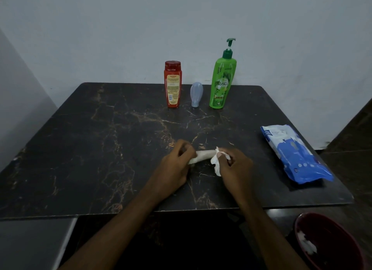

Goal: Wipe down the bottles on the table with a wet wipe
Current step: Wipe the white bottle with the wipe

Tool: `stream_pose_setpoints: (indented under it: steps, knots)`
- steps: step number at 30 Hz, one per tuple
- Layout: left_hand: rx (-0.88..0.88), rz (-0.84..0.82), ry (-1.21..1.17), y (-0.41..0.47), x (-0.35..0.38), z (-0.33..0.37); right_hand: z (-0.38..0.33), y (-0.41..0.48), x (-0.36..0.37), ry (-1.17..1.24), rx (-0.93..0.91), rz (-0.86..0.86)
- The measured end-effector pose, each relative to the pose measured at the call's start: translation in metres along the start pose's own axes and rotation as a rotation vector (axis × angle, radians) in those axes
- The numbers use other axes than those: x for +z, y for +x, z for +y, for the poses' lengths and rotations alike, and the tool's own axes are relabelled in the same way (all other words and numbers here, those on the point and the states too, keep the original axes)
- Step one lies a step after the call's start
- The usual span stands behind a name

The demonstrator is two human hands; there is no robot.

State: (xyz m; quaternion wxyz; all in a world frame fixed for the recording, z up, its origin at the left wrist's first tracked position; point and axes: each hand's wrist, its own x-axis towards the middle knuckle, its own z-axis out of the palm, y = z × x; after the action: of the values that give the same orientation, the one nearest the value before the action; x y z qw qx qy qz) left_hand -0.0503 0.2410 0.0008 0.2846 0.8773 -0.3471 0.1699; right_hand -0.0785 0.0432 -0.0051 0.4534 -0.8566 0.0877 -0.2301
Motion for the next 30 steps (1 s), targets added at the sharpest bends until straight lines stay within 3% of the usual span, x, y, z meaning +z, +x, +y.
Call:
stream_pose_setpoints:
  steps: [9, 13, 18, 21, 27, 30]
  knots:
    - [-0.051, 0.096, -0.2, 0.004, -0.001, -0.004, 0.002, -0.001, 0.002, -0.009, -0.007, 0.007]
    - [-0.172, 0.129, -0.249, 0.006, 0.001, -0.011, -0.005, -0.007, 0.0, -0.066, -0.203, 0.008]
    - [-0.284, 0.079, -0.251, 0.008, 0.008, -0.014, 0.001, -0.013, 0.018, -0.124, -0.432, -0.173]
    - [-0.249, 0.059, -0.221, 0.008, 0.009, -0.017, 0.003, -0.013, 0.017, -0.144, -0.396, -0.145]
    - [-0.221, 0.034, -0.182, 0.007, 0.009, -0.018, 0.007, 0.002, 0.007, -0.204, -0.044, -0.065]
    - [-0.214, 0.038, -0.175, 0.006, 0.009, -0.018, 0.004, -0.002, 0.009, -0.194, -0.166, -0.048]
